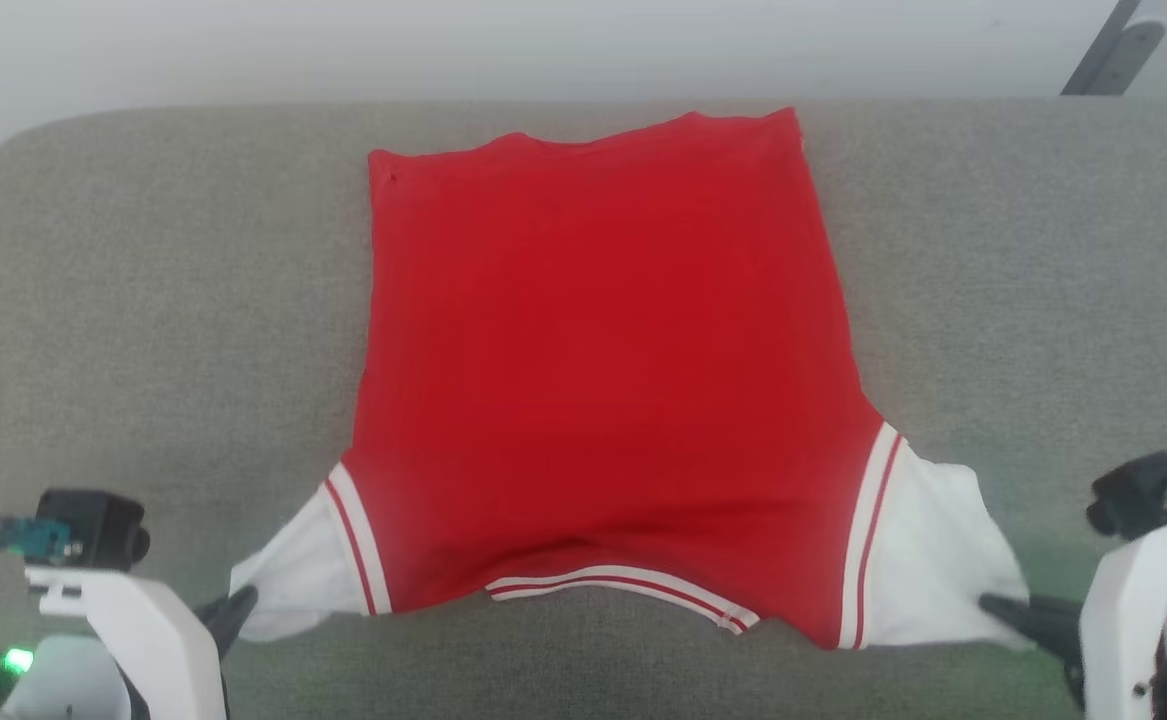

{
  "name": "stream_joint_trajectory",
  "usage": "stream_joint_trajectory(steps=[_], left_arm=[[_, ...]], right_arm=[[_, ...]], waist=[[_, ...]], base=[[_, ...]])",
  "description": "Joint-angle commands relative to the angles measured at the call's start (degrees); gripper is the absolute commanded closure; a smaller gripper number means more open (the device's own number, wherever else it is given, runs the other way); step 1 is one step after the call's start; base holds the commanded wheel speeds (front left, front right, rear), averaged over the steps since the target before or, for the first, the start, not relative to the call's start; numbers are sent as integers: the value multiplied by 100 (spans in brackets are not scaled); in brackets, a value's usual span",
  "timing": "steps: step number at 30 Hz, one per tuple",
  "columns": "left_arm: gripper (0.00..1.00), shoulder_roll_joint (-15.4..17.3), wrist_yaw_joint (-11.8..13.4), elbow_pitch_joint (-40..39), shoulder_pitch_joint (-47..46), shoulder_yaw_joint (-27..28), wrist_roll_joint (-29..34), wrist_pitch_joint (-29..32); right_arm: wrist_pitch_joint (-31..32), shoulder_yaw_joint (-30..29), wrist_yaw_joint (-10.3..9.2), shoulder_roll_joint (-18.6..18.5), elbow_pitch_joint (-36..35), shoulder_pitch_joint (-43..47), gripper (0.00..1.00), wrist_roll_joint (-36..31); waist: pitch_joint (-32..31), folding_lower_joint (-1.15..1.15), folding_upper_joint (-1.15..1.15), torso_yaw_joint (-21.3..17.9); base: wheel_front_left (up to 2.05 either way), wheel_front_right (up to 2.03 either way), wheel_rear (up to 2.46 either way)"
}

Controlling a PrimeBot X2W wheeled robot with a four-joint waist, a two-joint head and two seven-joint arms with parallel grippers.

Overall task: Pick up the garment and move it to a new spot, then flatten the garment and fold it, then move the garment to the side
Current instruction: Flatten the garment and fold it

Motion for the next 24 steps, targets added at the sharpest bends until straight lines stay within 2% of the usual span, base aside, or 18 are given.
stream_joint_trajectory(steps=[1,5,8,9,10,11,12,13,18,24], left_arm=[[100,3,3,-19,87,10,23,-105],[100,-87,-109,132,163,-43,92,-266],[100,-246,-305,377,40,-135,162,-377],[100,-284,-362,457,-10,-164,192,-405],[100,-315,-411,535,-53,-193,224,-420],[100,-370,-456,620,-102,-226,255,-429],[100,-429,-499,682,-147,-257,276,-447],[100,-477,-551,747,-203,-282,301,-464],[100,-675,-709,1031,-366,-390,313,-506],[100,-788,-802,1172,-459,-448,355,-548]], right_arm=[[60,-34,0,108,-51,111,100,-150],[68,-80,0,371,6,167,100,-519],[-22,-63,0,617,213,57,100,-1024],[-29,-30,0,699,289,20,78,-1180],[-37,1,-1,763,365,-22,50,-1317],[-14,39,-2,832,426,-45,36,-1411],[12,66,-2,900,468,-76,16,-1473],[45,78,-2,939,516,-108,0,-1552],[182,-87,-11,952,360,-241,0,-1675],[442,-657,-3,886,-485,-346,0,-1602]], waist=[[79,0,0,10],[171,0,0,11],[238,0,0,-3],[250,0,0,-12],[259,0,0,-22],[263,0,0,-32],[266,0,0,-44],[266,0,0,-58],[238,0,0,-135],[235,0,0,-161]], base=[[0,0,0],[0,0,0],[0,0,0],[0,0,0],[0,0,0],[0,0,0],[0,0,0],[0,0,0],[0,0,0],[0,0,0]])
